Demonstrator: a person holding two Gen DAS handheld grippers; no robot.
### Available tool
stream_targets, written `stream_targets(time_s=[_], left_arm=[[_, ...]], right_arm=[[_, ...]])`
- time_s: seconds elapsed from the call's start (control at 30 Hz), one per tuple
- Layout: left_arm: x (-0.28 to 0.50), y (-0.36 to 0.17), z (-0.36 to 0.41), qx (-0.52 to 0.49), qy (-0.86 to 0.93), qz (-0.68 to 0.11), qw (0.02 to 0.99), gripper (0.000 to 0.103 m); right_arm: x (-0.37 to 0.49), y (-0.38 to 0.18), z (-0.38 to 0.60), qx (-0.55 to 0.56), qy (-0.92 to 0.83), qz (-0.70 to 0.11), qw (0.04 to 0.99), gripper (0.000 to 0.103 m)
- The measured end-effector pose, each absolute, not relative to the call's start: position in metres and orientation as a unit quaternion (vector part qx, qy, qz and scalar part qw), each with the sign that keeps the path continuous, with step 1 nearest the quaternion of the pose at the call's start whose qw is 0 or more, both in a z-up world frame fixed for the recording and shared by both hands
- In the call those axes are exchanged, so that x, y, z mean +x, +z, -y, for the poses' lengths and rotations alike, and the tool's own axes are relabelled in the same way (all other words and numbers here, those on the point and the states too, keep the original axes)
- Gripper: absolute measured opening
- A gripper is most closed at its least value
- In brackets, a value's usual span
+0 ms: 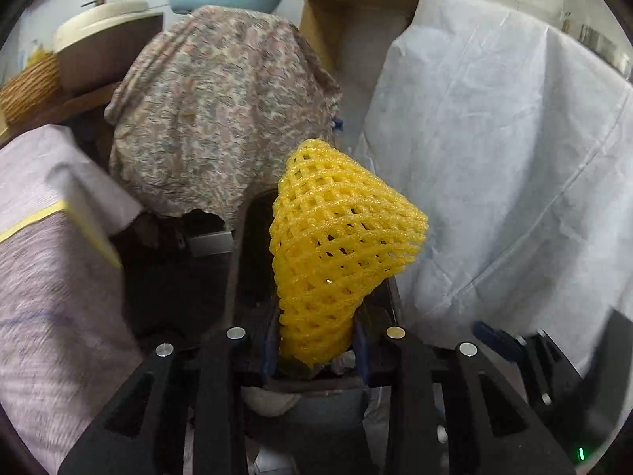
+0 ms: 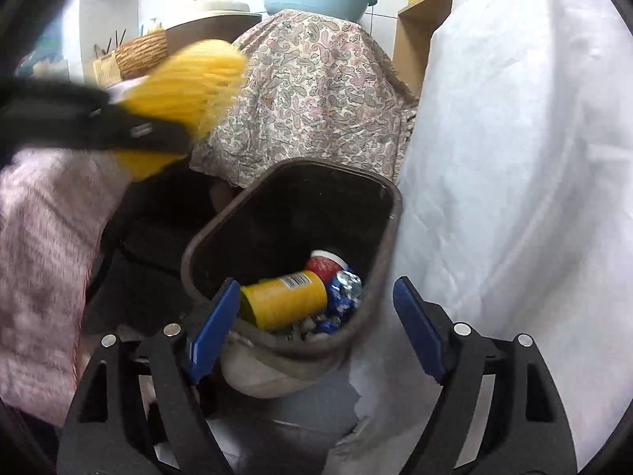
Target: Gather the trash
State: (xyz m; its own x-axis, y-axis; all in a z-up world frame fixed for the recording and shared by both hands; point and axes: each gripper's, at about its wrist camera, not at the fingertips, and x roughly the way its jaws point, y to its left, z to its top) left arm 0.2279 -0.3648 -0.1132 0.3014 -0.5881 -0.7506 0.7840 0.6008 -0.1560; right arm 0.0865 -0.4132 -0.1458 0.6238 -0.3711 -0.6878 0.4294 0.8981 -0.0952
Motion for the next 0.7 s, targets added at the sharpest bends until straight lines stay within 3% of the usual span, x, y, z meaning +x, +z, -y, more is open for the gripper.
stream_targets(time_s=[0.07,0.13,0.43,0.57,0.7], left_arm=[[0.232,-0.120,0.375,0.134,-0.425,-0.407,0.798,0.064],[0.232,-0.123,0.381,0.140,-0.425,-0.400,0.800,0.080],[0.219,-0.101,0.357,0.112,-0.425,-0.378,0.815,0.090],[0.192,-0.064,0.315,0.095,-0.425,-0.317,0.843,0.097],[0.158,-0.025,0.257,0.084,-0.416,-0.245,0.872,0.097]], right_arm=[[0.079,-0.147,0.412,0.038,-0.224,-0.373,0.900,0.081],[0.073,-0.147,0.410,0.042,-0.223,-0.372,0.900,0.082],[0.056,-0.158,0.403,0.075,-0.221,-0.376,0.897,0.083],[0.053,-0.153,0.394,0.067,-0.223,-0.373,0.898,0.083],[0.051,-0.125,0.379,0.060,-0.233,-0.340,0.909,0.088]])
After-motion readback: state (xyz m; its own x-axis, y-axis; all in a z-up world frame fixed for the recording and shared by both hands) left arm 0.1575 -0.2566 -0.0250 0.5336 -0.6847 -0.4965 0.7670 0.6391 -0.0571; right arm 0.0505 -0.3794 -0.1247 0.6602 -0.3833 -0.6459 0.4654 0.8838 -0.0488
